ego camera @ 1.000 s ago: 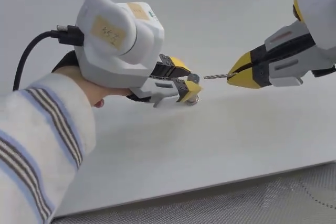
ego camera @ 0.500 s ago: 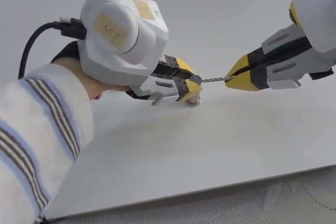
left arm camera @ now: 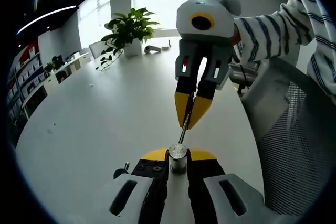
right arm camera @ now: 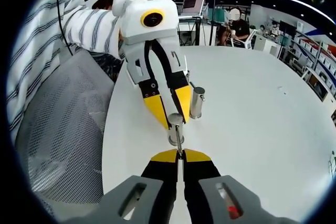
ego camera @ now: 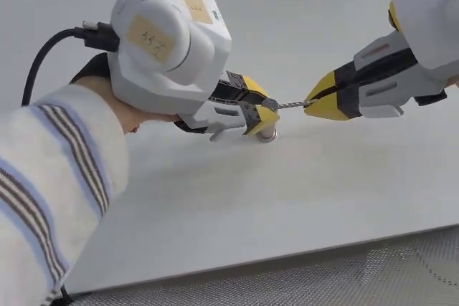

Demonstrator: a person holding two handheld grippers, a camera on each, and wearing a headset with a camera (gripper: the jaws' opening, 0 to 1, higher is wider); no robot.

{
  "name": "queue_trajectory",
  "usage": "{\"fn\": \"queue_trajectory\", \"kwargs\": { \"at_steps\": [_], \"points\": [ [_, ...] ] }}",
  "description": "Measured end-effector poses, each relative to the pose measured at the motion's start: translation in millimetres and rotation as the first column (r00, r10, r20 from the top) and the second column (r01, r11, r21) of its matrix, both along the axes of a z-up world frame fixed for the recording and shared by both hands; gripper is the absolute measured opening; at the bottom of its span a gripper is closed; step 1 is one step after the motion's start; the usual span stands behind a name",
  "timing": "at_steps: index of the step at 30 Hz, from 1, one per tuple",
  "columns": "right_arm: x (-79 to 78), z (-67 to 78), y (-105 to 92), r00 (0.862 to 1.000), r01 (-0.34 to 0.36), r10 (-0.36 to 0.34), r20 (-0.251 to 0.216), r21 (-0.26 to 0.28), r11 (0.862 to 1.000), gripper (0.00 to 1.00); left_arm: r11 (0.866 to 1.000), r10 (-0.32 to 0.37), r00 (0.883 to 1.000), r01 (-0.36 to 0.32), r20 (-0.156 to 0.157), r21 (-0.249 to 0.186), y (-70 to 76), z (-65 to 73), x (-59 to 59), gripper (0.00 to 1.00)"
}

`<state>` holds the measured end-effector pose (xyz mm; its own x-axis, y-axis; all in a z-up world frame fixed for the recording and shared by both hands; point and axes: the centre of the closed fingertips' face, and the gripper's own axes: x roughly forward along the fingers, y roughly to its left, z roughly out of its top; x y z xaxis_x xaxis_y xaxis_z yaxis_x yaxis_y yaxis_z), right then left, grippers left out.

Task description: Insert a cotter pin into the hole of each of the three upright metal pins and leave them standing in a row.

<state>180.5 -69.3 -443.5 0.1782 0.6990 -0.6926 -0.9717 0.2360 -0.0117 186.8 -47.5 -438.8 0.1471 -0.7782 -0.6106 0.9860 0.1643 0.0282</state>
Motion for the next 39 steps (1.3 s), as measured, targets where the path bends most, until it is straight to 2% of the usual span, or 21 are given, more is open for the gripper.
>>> {"fn": "queue_trajectory", "kwargs": {
  "at_steps": [7,13,16,22,24,26,28,34,39],
  "points": [
    [-2.3,-5.7,6.6,1.0,0.006,-0.006,0.007,-0.006,1.0,0.0,1.0,0.007,1.0,-0.007,0.0,-0.005,0.2,0.4,-1.2,0.09],
    [-2.2,-5.0,17.2,1.0,0.015,-0.015,-0.001,0.02,1.0,0.0,1.0,0.006,1.0,-0.006,0.001,-0.003,-0.5,0.4,-2.5,0.09],
    [-2.6,-3.8,23.5,1.0,0.017,-0.017,0.009,0.036,0.999,0.0,1.0,0.01,1.0,-0.01,-0.002,-0.004,-1.1,0.1,-2.3,0.09],
    [1.8,-3.8,24.0,0.999,0.015,-0.016,0.041,0.037,0.999,0.0,1.0,0.021,1.0,-0.021,-0.003,-0.005,-0.8,0.1,-2.7,0.09],
    [4.5,-3.4,21.5,0.998,0.03,-0.032,0.06,0.033,0.999,0.06,1.0,0.024,1.0,-0.024,-0.004,-0.005,-0.8,0.1,-2.6,0.09],
    [3.5,-2.0,18.2,0.998,0.031,-0.033,0.055,0.035,0.999,0.18,1.0,0.028,1.0,-0.028,-0.006,-0.005,-0.4,0.0,-2.4,0.09],
    [3.5,0.4,14.6,0.997,0.047,-0.05,0.052,0.044,0.998,0.23,1.0,0.031,1.0,-0.031,-0.006,-0.005,-0.5,-0.2,-1.9,0.09],
    [3.9,-1.9,4.2,0.996,0.067,-0.069,0.057,0.039,0.997,0.11,0.999,0.045,0.999,-0.045,-0.014,-0.009,-0.7,-0.5,-1.4,0.09],
    [3.1,2.0,6.7,0.996,0.066,-0.069,0.057,0.063,0.996,0.02,0.998,0.055,0.998,-0.055,-0.016,-0.008,-0.7,-0.7,-1.2,0.09]
  ]
}}
